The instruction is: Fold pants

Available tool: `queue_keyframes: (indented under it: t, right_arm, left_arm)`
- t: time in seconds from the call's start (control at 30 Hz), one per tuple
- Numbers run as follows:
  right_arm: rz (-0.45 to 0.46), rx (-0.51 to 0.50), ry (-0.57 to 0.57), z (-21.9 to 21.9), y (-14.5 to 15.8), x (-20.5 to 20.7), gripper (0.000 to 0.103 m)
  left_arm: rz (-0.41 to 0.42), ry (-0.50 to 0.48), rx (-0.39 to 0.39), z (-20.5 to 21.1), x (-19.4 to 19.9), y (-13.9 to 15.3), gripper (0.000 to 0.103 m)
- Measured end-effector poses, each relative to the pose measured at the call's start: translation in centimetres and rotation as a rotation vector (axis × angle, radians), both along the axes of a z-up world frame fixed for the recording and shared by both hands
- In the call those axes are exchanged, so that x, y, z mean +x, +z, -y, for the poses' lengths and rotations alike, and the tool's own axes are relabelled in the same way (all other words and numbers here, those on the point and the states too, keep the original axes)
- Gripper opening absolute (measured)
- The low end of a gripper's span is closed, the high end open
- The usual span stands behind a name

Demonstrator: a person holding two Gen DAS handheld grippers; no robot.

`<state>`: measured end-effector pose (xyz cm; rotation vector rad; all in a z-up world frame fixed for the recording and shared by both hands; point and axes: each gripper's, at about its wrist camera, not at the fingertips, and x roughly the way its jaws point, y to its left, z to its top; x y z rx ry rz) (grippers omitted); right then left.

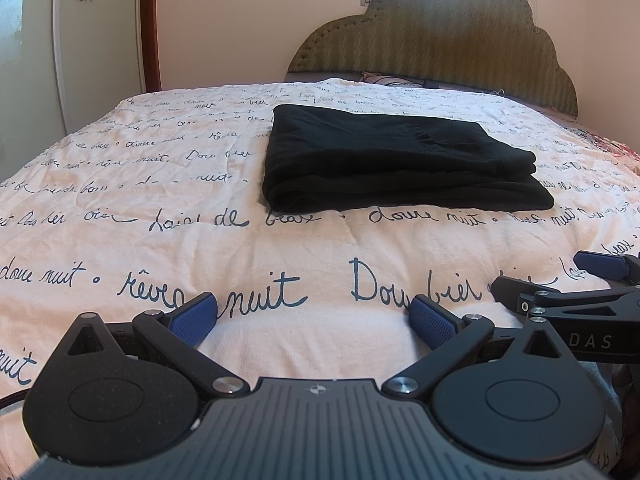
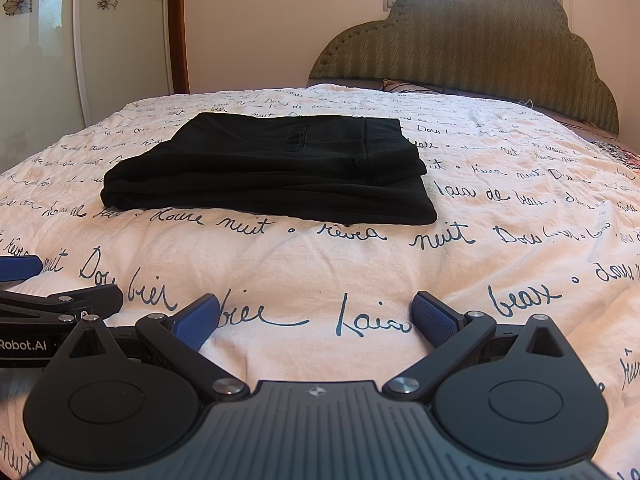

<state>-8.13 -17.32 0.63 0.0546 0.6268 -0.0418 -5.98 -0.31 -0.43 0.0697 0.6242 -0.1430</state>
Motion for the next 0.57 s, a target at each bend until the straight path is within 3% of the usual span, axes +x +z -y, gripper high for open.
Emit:
queue_keyframes:
  t: [0.23, 0.57]
  right_arm:
    - [0.000, 0.000, -0.001, -0.02, -0.01, 0.00, 0.103]
    - [0.000, 0.000, -0.001, -0.02, -0.01, -0.01, 0.103]
  left_arm:
    - [0.004, -0.050, -0.082, -0.54, -0.35, 0.54, 0.103]
    - [0.016, -0.005, -0.015, 0.39, -0.49, 0.17, 0.103]
